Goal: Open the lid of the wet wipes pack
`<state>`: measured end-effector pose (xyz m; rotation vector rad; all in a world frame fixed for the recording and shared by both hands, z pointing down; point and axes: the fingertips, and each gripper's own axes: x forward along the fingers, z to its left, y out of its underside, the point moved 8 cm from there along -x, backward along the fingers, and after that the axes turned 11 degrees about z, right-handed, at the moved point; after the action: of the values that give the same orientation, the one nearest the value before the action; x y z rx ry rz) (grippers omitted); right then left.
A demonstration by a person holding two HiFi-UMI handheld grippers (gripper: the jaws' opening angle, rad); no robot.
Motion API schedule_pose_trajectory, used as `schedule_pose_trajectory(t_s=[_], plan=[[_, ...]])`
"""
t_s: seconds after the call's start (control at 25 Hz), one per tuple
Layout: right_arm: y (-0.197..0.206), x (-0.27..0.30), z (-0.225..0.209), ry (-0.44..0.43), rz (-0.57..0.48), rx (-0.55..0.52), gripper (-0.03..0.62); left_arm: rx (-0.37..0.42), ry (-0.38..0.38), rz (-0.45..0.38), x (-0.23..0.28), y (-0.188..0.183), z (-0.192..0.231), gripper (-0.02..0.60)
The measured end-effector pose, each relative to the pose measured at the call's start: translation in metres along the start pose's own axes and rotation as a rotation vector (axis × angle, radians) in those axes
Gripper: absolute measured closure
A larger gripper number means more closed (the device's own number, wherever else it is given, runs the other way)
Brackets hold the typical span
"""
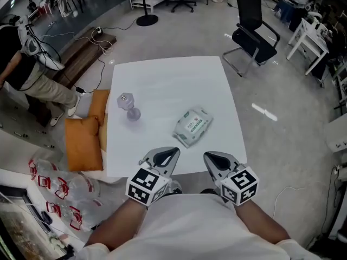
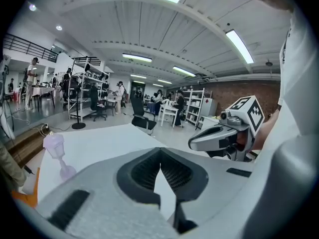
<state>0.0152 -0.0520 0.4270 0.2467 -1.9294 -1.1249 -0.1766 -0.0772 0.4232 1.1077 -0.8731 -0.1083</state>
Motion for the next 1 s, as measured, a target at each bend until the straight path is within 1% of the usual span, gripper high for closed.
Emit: schedule_pose_trajectory(t_s=[0.24, 0.4, 0.72, 0.88, 1.0], plan=[[-0.010, 0.004, -0.005, 0.031, -0.019, 0.016, 0.588, 0.008, 0.028, 0.008, 0.006, -0.004, 0.012, 0.580], [-0.013, 0.005, -0.013, 0.036, -0.028, 0.015, 0.588, 0.008, 0.025, 0.005, 0.013, -0.010, 0.015, 0.580], [-0.031, 0.005, -0.040, -0.006, -0.017, -0.040, 0.588, -0.028, -0.033, -0.021, 0.025, -0.026, 0.012, 0.581], [-0.037, 0.009, -0.056, -0.031, 0.003, -0.081, 0.588, -0.023, -0.076, -0.026, 0.036, -0.033, 0.012, 0.580], [-0.037, 0.007, -0.068, -0.045, 0.012, -0.084, 0.588, -0.043, -0.080, -0.035, 0.044, -0.040, 0.009, 0.580]])
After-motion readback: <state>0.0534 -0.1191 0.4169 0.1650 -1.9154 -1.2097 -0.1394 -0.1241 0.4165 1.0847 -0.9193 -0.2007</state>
